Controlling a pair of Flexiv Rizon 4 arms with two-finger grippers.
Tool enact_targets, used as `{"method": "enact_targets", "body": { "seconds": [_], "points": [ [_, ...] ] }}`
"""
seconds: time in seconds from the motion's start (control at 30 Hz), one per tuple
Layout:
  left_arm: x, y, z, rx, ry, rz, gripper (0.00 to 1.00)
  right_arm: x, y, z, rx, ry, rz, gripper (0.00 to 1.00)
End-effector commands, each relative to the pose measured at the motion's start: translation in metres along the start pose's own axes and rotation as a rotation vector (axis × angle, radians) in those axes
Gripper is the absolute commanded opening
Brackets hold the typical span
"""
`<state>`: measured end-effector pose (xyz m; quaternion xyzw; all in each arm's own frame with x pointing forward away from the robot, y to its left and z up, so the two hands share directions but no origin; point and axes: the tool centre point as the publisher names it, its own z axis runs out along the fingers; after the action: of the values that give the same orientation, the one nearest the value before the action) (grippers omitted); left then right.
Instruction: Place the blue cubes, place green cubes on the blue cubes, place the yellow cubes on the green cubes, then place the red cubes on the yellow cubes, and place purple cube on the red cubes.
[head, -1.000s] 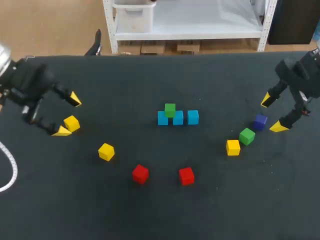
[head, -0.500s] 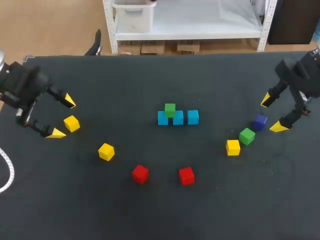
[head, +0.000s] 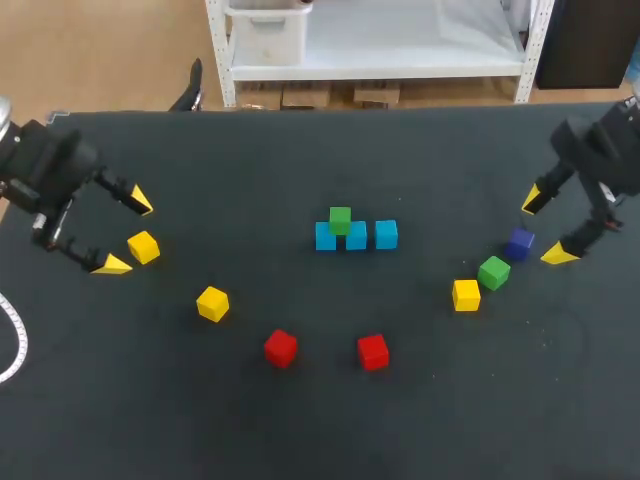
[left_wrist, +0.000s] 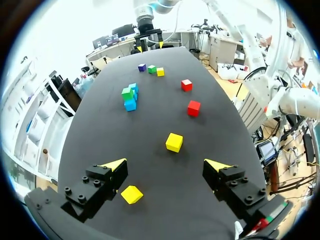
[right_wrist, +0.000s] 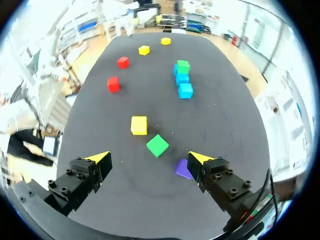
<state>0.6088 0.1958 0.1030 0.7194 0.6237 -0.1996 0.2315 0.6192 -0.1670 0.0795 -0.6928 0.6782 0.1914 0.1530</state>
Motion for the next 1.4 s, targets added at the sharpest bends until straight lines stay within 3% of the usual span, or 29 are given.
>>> {"method": "enact_targets", "body": {
  "seconds": [0.03,0.27,0.53,0.93,1.4],
  "points": [
    [0.001,0.001,0.000,0.003,-0.001,0.002,1.00,-0.005,0.000,0.007,-0.033,0.062,-0.103,1.00],
    [0.001,0.001,0.000,0.003,-0.001,0.002,1.00,-0.008,0.001,0.011,-0.109,0.085,-0.246,1.00],
    [0.001,0.001,0.000,0.003,-0.001,0.002,1.00,-0.002,-0.006,0.027,-0.165,0.180,-0.445,1.00],
    [0.001,0.001,0.000,0.003,-0.001,0.002,1.00,0.001,-0.015,0.063,-0.168,0.244,-0.536,1.00],
    [0.001,0.001,0.000,0.003,-0.001,0.002,1.00,0.007,-0.020,0.085,-0.161,0.286,-0.571,1.00]
  ]
}}
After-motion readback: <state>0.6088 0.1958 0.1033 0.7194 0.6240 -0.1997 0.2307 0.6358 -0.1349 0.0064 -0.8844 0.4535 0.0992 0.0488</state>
